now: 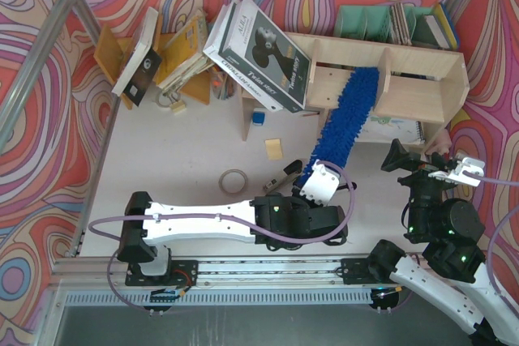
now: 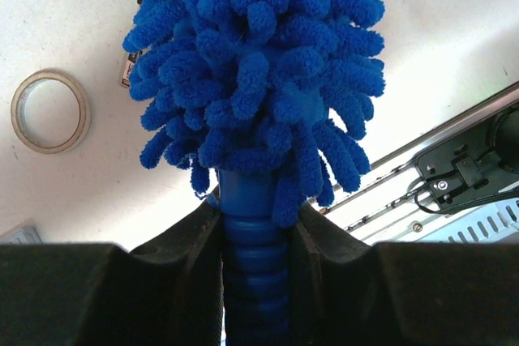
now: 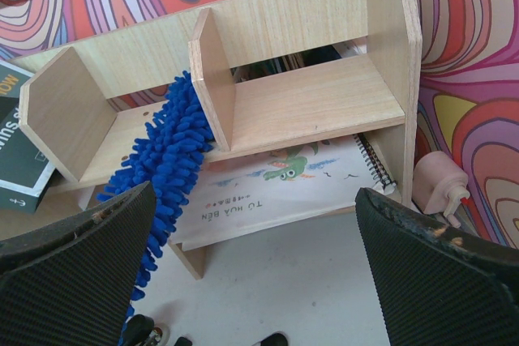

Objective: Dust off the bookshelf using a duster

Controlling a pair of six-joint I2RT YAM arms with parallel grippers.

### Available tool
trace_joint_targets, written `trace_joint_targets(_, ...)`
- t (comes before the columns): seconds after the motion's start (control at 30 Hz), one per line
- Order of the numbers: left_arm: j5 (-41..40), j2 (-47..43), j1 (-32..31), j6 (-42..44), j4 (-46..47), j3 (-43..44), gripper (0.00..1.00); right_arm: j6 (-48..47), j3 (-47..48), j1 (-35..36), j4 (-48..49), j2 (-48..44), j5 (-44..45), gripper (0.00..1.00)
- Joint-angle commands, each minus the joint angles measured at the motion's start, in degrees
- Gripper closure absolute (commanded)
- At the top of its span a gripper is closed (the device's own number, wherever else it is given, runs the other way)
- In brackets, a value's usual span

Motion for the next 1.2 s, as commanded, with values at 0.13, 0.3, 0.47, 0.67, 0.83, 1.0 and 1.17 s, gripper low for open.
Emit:
trace_joint_targets(0.13, -4.0, -5.1, -0.2, 0.7, 0.7, -2.5, 1.0, -0.2, 0.6, -0.1, 0.7, -0.9, -0.1, 0.01)
trace_joint_targets(0.3, -6.8, -9.7, 0.8, -2.6, -0.7, -6.9, 1.0, -0.2, 0.6, -0.2, 0.7, -0.8, -0.2, 0.01)
trace_joint_targets(0.47, -7.3, -12.0, 1.6, -3.5, -1.0, -8.9, 1.0, -0.2, 0.6, -0.2, 0.6, -0.9, -0.1, 0.01)
trace_joint_targets(0.67, -7.0, -10.9, 1.7, -2.9, -1.1, -7.7, 1.0, -0.1, 0.7, -0.2, 0.4, -0.8, 0.0, 0.01)
trace_joint_targets(0.83, -5.2, -8.7, 1.8, -0.8, 0.5, -6.2, 1.0, 0.0, 0.7, -0.1, 0.5, -0.7, 0.0, 0.01)
trace_joint_targets(1.0, -2.9, -5.5, 1.8, 2.0, 1.8, -3.2, 1.0, 0.0, 0.7, -0.1, 0.4, -0.6, 0.1, 0.01)
trace_joint_targets(1.17, 0.6, -2.4, 1.7, 4.3, 3.0, -0.5, 1.0, -0.2, 0.6, -0.1, 0.5, -0.6, 0.1, 0.01)
